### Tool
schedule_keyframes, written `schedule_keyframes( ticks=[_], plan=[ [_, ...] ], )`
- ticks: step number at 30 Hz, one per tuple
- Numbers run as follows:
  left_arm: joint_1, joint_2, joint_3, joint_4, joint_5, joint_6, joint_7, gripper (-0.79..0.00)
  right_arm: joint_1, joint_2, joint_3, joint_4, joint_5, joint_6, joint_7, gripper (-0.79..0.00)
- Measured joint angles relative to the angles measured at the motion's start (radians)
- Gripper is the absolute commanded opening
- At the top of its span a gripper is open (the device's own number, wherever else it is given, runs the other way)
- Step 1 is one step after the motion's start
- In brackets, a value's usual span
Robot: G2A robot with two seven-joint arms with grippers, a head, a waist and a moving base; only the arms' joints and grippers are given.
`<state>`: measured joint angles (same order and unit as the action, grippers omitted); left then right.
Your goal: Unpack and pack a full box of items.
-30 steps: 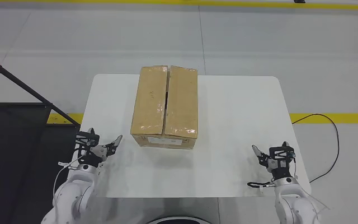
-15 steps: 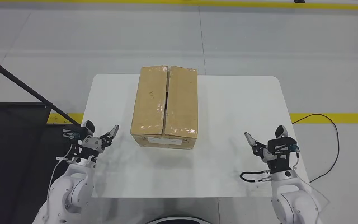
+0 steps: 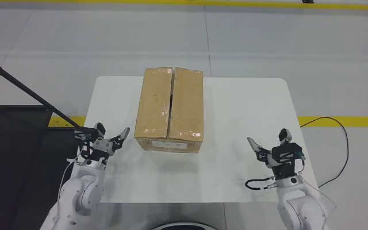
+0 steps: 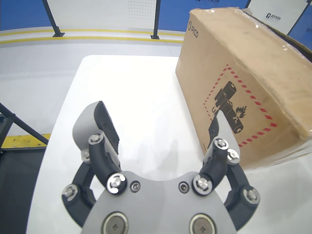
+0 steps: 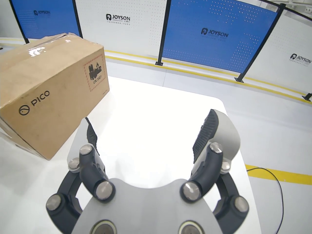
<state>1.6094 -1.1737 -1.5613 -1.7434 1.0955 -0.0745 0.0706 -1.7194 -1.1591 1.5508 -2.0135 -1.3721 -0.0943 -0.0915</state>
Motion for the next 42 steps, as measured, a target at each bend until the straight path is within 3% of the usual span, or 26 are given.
schedule_keyframes(
  ticks=[7, 15, 42],
  plan=[
    [-0.035, -0.012, 0.056, 0.027, -0.005, 0.022, 0.019, 0.0, -0.036, 0.002, -0.005, -0.024, -0.083, -0.05, -0.078, 0.0],
    [-0.055, -0.022, 0.104, 0.046, -0.012, 0.017, 0.037, 0.0, -0.039, 0.003, -0.001, -0.027, -0.106, -0.083, -0.083, 0.0],
    [-0.096, -0.041, 0.251, 0.027, 0.015, -0.13, 0.012, 0.0, -0.001, -0.001, -0.022, -0.003, -0.164, -0.095, -0.081, 0.0]
  ],
)
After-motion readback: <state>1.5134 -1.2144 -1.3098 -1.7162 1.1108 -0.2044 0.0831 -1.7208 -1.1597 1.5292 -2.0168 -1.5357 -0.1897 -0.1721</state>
